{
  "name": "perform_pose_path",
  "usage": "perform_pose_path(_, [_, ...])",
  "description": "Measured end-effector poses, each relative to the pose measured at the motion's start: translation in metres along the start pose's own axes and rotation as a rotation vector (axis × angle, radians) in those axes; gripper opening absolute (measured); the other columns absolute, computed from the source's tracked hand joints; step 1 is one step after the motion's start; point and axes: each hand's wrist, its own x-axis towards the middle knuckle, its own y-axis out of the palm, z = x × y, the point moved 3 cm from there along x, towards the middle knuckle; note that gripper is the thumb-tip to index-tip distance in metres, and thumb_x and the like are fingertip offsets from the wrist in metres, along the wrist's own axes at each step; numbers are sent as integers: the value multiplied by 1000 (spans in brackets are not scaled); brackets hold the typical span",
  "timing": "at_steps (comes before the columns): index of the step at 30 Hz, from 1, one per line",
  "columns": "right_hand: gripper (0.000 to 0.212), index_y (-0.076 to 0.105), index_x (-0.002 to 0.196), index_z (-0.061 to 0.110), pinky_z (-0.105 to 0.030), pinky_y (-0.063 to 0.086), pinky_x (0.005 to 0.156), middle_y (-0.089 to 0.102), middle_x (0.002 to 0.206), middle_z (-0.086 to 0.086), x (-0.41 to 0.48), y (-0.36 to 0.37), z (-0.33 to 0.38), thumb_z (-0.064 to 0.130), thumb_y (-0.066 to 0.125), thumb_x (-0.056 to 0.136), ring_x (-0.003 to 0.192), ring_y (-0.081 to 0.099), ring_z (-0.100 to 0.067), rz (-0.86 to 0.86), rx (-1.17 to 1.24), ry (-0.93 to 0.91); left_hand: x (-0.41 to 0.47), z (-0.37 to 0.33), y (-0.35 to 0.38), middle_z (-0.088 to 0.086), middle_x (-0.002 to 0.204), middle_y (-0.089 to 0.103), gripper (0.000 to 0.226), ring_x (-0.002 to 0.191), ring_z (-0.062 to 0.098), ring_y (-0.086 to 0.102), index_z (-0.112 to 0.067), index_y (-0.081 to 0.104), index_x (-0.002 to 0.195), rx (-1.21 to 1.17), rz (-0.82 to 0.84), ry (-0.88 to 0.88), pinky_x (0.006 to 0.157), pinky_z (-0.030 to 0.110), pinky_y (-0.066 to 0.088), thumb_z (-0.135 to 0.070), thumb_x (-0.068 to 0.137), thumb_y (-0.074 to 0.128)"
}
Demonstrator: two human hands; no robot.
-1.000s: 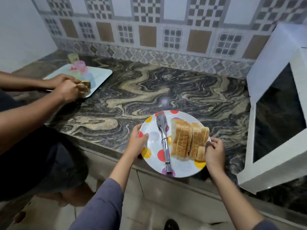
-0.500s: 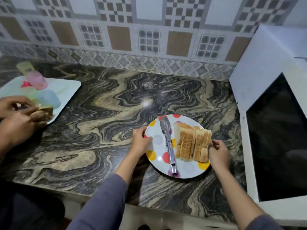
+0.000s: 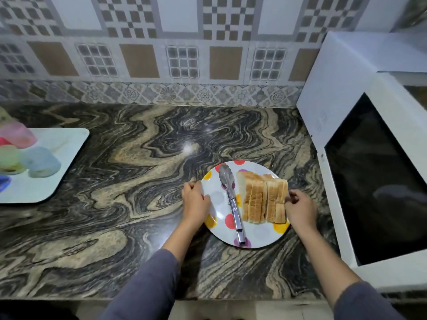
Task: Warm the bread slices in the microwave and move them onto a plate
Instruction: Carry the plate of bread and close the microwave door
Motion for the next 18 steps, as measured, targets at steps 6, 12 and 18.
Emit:
perform_pose_path(6, [28, 65, 114, 3, -34, 40, 93, 51, 115, -21, -12, -3, 2, 6, 53, 89, 106, 50, -36, 19, -17, 20, -4, -10, -7, 17, 119, 37, 21, 117, 32, 34, 0, 52, 105, 53, 12, 6, 88, 27, 28, -1, 85, 48])
perform_pose_path(12, [35, 54, 125, 7, -40, 41, 103, 39, 129, -7, -44, -38, 39, 13, 54, 91, 119, 47, -27, -126, 182, -47, -1, -91, -10, 14, 124, 43, 43, 114, 25, 45, 1, 47, 131, -164, -104, 239, 92, 21, 32, -2, 88, 47])
perform_pose_path(18, [28, 64, 112, 3, -27, 44, 94, 54, 112, -9, -108, -158, 100, 1, 56, 85, 107, 52, -20, -683, 251, -658, -32, -212, 15, 8, 112, 59, 30, 100, 9, 54, -4, 60, 118, -579, -9, 610, 88, 11, 42, -1, 90, 49])
